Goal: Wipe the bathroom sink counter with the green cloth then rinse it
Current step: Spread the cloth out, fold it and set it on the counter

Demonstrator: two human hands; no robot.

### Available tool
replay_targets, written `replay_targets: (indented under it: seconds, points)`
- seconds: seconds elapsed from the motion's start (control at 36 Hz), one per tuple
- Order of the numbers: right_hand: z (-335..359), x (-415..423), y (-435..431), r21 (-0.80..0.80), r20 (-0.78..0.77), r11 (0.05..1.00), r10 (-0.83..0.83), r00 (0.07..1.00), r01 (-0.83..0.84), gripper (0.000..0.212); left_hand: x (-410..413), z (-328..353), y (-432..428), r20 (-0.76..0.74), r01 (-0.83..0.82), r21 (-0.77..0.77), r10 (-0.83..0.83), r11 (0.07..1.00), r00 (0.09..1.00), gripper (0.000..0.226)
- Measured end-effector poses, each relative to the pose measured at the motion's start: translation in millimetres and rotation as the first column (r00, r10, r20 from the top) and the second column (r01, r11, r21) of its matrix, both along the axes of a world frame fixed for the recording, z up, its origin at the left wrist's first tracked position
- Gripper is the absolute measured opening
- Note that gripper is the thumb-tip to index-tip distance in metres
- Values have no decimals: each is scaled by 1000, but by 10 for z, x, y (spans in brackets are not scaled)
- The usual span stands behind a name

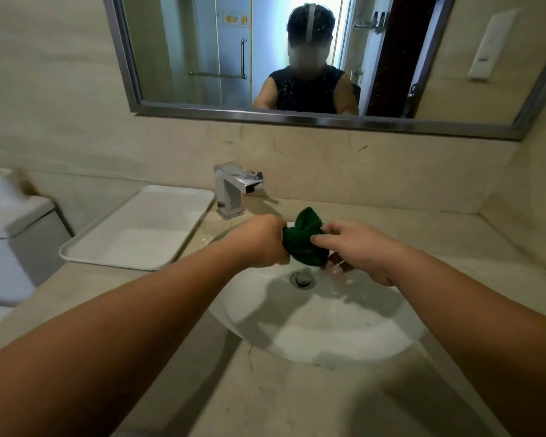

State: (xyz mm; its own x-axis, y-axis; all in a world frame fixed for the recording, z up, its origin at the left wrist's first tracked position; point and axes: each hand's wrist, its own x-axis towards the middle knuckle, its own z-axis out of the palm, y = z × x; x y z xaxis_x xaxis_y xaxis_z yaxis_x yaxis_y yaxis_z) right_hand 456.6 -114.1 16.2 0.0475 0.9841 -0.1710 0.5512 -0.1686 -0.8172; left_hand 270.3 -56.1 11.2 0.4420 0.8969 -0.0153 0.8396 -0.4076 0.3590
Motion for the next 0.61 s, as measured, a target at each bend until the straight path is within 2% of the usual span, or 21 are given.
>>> replay_targets:
  seconds: [0.08, 0.17, 0.22, 0.31, 0.36, 0.39, 0.47, 0.56, 0.61]
  points:
    - [19, -5, -16, 77, -71, 997, -11, 997, 16, 5, -143, 105, -121, 133, 31, -177, -7, 984, 991, 25]
    - [117, -100, -55, 161, -140, 987, 0, 990, 22, 3, -336, 175, -227, 282, 114, -368, -6, 923, 959, 33]
    - [234, -203, -90, 218, -158, 976, 30, 987, 5, 5, -485, 243, -303, 309, 132, -463, 21, 876, 951, 44]
    - [471, -399, -162, 290, -61, 954, 99, 993, -78, 7, -701, 365, -413, 288, 79, -487, 74, 870, 955, 88]
    - [641, -560, -226, 333, 1, 933, 145, 989, -137, 7, -822, 442, -490, 390, 98, -448, 96, 889, 916, 97]
    - [719, -645, -259, 357, 21, 920, 163, 986, -160, 7, -881, 480, -523, 458, 131, -419, 85, 898, 885, 92]
    - [921, -893, -323, 431, 102, 877, 186, 977, -212, 7, -1013, 617, -661, 642, 225, -315, 33, 922, 766, 55]
    - [1071, -1068, -345, 475, 174, 846, 180, 968, -243, 6, -1143, 759, -776, 702, 119, -177, 40, 977, 711, 19]
    - [1143, -1150, -363, 494, 190, 832, 182, 965, -254, 9, -1248, 846, -850, 718, 58, -127, 51, 990, 694, 8]
